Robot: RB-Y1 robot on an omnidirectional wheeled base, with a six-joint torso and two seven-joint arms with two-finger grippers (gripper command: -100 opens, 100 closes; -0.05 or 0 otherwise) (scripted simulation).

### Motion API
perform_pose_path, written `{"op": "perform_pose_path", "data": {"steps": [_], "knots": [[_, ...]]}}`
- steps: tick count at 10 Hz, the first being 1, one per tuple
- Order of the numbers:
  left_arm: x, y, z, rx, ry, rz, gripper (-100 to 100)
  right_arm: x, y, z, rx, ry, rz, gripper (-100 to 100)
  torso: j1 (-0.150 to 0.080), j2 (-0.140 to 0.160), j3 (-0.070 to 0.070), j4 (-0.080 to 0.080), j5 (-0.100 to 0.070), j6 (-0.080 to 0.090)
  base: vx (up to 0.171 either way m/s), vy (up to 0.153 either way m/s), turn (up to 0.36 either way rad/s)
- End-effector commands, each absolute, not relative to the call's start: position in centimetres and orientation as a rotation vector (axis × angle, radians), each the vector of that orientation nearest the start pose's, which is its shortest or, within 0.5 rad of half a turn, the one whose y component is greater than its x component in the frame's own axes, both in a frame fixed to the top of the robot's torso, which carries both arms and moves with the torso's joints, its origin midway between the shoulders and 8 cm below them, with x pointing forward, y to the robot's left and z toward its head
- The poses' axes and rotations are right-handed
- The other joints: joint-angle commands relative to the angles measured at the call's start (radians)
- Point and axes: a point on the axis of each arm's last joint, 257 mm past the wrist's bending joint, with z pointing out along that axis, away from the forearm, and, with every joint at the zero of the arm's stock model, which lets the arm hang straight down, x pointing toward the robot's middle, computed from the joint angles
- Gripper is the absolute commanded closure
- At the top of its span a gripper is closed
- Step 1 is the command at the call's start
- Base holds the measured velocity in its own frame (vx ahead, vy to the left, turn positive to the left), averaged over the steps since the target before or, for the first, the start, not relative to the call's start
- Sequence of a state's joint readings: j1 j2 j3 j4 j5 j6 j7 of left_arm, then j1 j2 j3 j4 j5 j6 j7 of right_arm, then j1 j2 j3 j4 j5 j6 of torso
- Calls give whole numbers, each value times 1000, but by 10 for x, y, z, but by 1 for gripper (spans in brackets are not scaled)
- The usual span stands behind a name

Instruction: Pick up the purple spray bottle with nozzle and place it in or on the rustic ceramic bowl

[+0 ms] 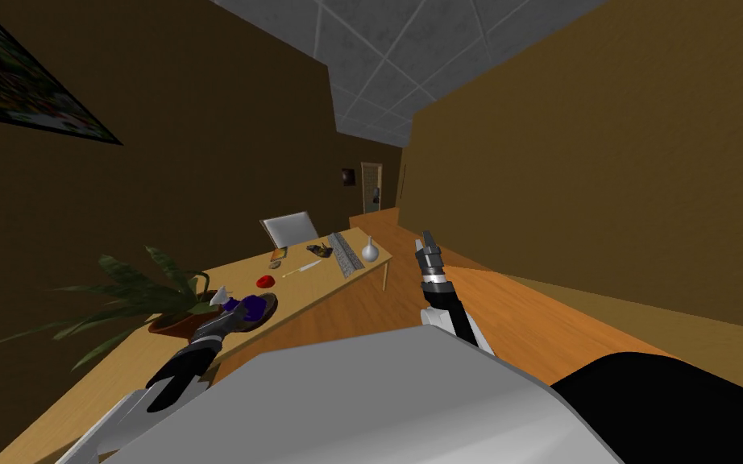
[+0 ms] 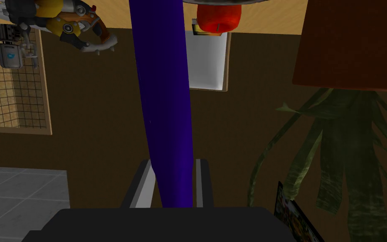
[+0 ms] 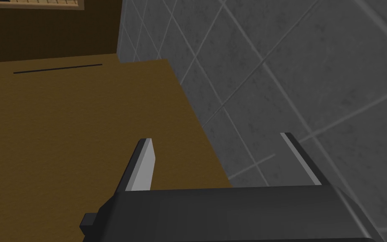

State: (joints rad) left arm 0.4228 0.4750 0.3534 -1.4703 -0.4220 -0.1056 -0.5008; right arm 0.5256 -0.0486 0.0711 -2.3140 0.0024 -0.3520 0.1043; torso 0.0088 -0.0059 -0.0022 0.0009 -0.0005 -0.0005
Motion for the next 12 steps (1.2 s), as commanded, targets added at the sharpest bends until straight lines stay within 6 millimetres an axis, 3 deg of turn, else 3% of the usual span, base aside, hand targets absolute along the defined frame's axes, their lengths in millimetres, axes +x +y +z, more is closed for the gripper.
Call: {"op": "perform_pose_path", "data": {"steps": [1,2,3,7,8,9,11,12], "knots": [[346,598,-297,-423,1745,290,100,362,-256,0,694,783,1235,0,0,0,0,0,0,0,115,140,84],[343,598,-300,-429,1751,280,100,362,-256,0,694,783,1235,0,0,0,0,0,0,0,57,64,10],[344,600,-298,-428,1747,282,-100,362,-256,0,694,783,1235,0,-5,3,1,0,0,0,11,15,-5],[344,600,-298,-428,1747,282,-100,362,-255,0,694,783,1235,0,-11,8,4,1,-1,0,1,1,0],[344,600,-298,-428,1747,282,0,362,-255,0,694,783,1236,0,-11,8,4,1,-1,0,0,0,0],[363,584,-310,-404,1762,245,-100,362,-255,0,694,783,1236,0,-11,8,4,1,-1,0,-68,-9,191],[378,588,-313,-425,1754,237,-100,362,-255,0,694,783,1236,0,-12,12,6,2,-1,0,-56,-8,50],[392,571,-323,-393,1772,206,-100,362,-255,0,694,783,1236,0,-11,10,5,1,-1,0,-69,9,211]]}}
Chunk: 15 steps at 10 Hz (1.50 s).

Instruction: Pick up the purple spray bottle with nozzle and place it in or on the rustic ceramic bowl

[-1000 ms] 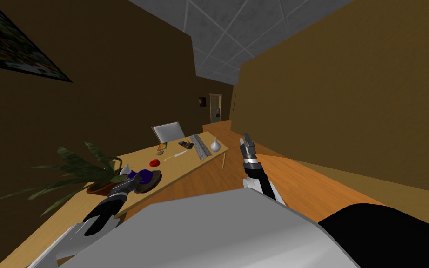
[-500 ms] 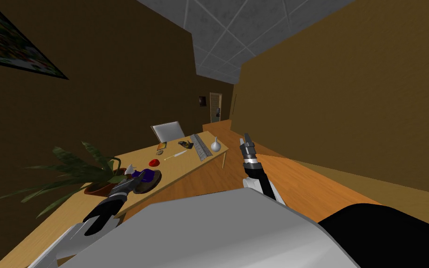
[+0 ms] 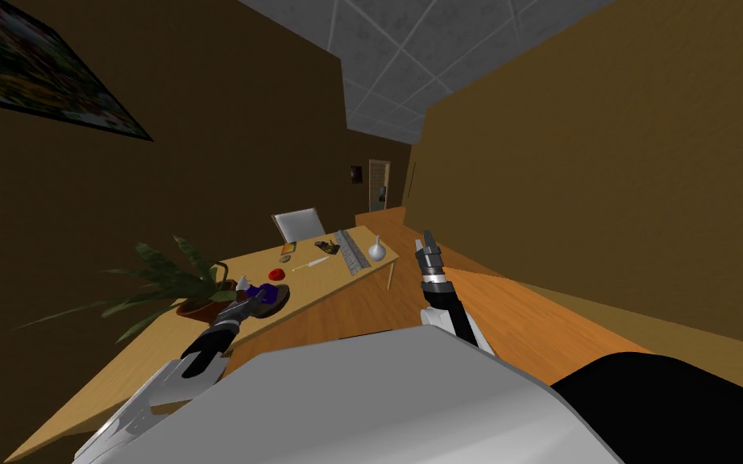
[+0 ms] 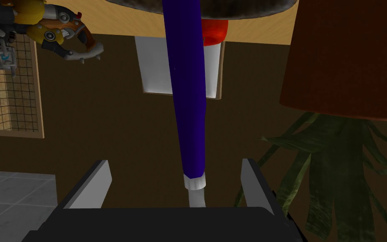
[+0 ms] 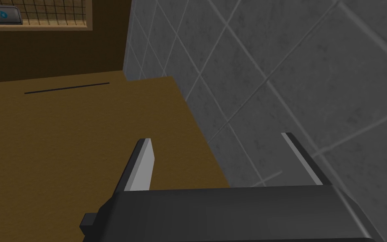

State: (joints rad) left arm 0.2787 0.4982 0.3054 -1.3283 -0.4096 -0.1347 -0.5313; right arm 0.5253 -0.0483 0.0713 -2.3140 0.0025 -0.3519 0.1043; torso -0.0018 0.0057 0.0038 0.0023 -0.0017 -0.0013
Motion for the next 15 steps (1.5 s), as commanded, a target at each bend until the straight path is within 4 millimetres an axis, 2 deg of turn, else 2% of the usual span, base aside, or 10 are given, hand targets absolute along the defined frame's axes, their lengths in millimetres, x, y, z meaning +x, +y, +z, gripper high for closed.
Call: {"op": "perform_pose_path", "data": {"steps": [1,3,4,5,8,9,10,13,14,15], "knots": [[400,573,-325,-405,1770,203,-100,362,-255,0,694,783,1235,0,0,0,0,0,0,0,-72,2,103],[416,575,-325,-423,1762,194,-100,362,-255,0,694,783,1236,0,-1,-2,-1,0,0,1,-19,-4,-27],[417,574,-325,-422,1760,193,-100,362,-255,0,694,783,1236,0,-1,-3,-2,0,0,1,6,-2,1],[434,557,-331,-385,1774,164,-100,362,-255,0,694,783,1236,0,-1,-4,-2,-1,0,1,-55,7,200],[456,556,-326,-399,1758,152,-100,362,-255,0,694,783,1236,0,-1,-1,0,0,0,1,-42,-6,27],[455,559,-331,-408,1768,155,-100,362,-255,0,694,783,1236,0,-1,-3,-1,0,0,1,8,2,-1],[472,541,-335,-367,1780,130,-100,362,-255,0,694,783,1236,0,-1,-4,-2,-1,0,1,-55,3,196],[491,542,-333,-387,1775,122,-100,362,-255,0,694,783,1236,0,-1,-1,0,0,0,1,-41,-1,28],[506,524,-333,-338,1785,103,-100,362,-255,0,694,783,1236,0,-2,-3,-1,0,-1,1,-53,12,220],[515,523,-329,-343,1778,98,-100,362,-255,0,694,783,1235,0,-1,-1,0,0,0,0,-64,-1,100]]}}
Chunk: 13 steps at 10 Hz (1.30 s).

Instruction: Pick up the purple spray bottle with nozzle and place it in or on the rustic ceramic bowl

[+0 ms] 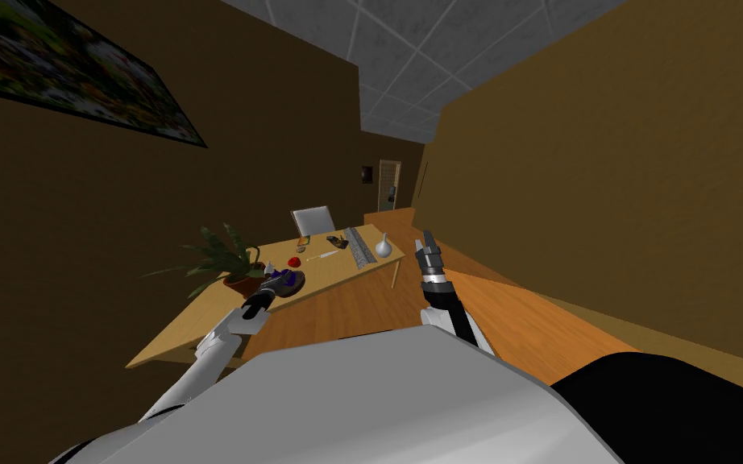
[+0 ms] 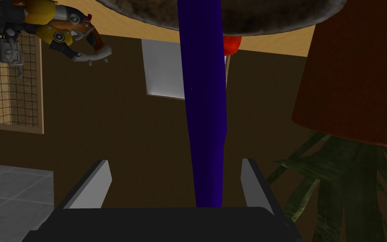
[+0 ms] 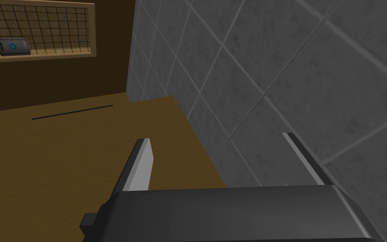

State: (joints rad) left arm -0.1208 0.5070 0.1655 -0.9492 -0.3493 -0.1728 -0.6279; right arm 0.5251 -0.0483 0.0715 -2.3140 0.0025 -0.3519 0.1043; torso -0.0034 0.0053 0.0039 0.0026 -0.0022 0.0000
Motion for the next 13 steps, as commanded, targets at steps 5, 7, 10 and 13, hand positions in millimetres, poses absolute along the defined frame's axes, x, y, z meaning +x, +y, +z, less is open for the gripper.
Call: {"op": "perform_pose_path", "data": {"steps": [5,7,10,13], "knots": [[551,507,-323,-315,1785,78,-100,362,-255,0,694,783,1235,0,0,-1,-1,0,0,-1,-36,-1,57],[560,507,-322,-328,1788,77,-100,362,-255,0,694,783,1236,0,0,0,0,0,0,0,-27,3,-25],[588,489,-306,-277,1778,62,-100,362,-255,0,694,783,1236,0,0,1,1,0,0,0,-57,6,100],[605,477,-303,-240,1795,64,-100,362,-255,0,694,783,1236,0,-1,-4,-2,0,0,1,-14,0,63]]}}
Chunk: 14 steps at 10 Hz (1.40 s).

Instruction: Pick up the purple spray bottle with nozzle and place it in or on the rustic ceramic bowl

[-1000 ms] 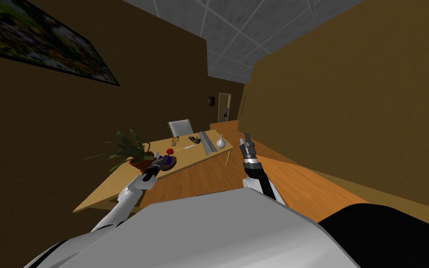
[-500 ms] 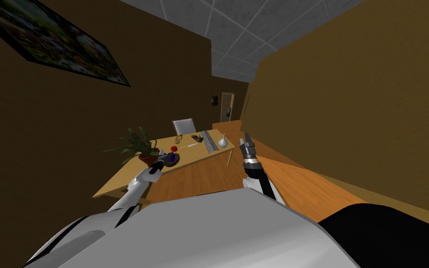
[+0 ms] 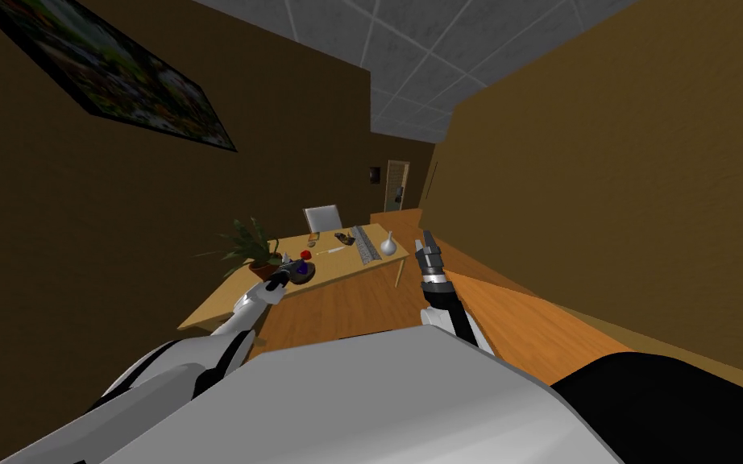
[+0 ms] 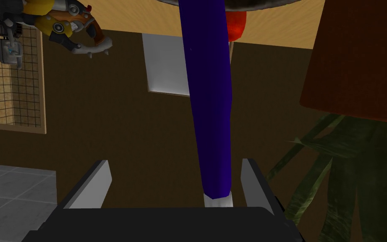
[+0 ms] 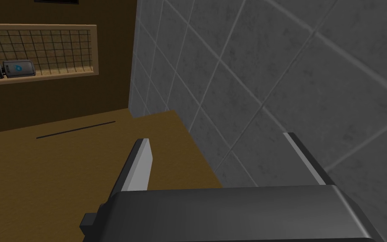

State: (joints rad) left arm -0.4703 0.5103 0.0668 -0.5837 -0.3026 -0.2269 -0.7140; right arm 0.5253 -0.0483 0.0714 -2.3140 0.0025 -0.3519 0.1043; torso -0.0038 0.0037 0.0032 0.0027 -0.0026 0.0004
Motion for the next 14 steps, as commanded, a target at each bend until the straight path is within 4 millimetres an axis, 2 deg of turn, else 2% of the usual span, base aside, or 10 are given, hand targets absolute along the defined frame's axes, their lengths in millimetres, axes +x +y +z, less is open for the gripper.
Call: {"op": "perform_pose_path", "data": {"steps": [1,2,3,6,8,9,10,11,12,14], "knots": [[612,478,-300,-254,1801,66,-100,362,-255,0,694,783,1236,0,0,0,0,0,0,0,-75,-1,106],[619,476,-293,-255,1793,63,-100,362,-255,0,694,783,1236,0,0,2,1,1,0,1,-40,3,-10],[628,465,-288,-200,1796,67,-100,362,-255,0,694,783,1236,0,0,1,1,0,0,1,-61,9,190],[648,459,-265,-205,1774,60,-100,362,-255,0,694,783,1236,0,0,1,1,1,0,1,-42,8,24],[661,447,-239,-176,1723,40,-100,362,-255,0,694,783,1236,0,-1,-2,-1,0,-1,2,7,4,5],[652,457,-259,-202,1765,57,-100,362,-255,0,694,783,1236,0,-2,-3,-1,0,-1,2,9,-1,-11],[648,461,-267,-213,1783,64,-100,362,-255,0,694,783,1236,0,-2,-3,-1,0,-1,2,0,0,0],[647,461,-268,-214,1784,64,-100,362,-255,0,694,783,1236,0,-2,-2,-1,0,-1,2,0,0,0],[660,450,-255,-157,1776,72,-100,362,-255,0,694,783,1236,0,-2,-2,-1,0,-1,2,-69,5,167],[662,454,-253,-177,1782,74,-100,362,-255,0,694,783,1236,0,-2,2,2,1,-1,2,-49,3,65]]}}
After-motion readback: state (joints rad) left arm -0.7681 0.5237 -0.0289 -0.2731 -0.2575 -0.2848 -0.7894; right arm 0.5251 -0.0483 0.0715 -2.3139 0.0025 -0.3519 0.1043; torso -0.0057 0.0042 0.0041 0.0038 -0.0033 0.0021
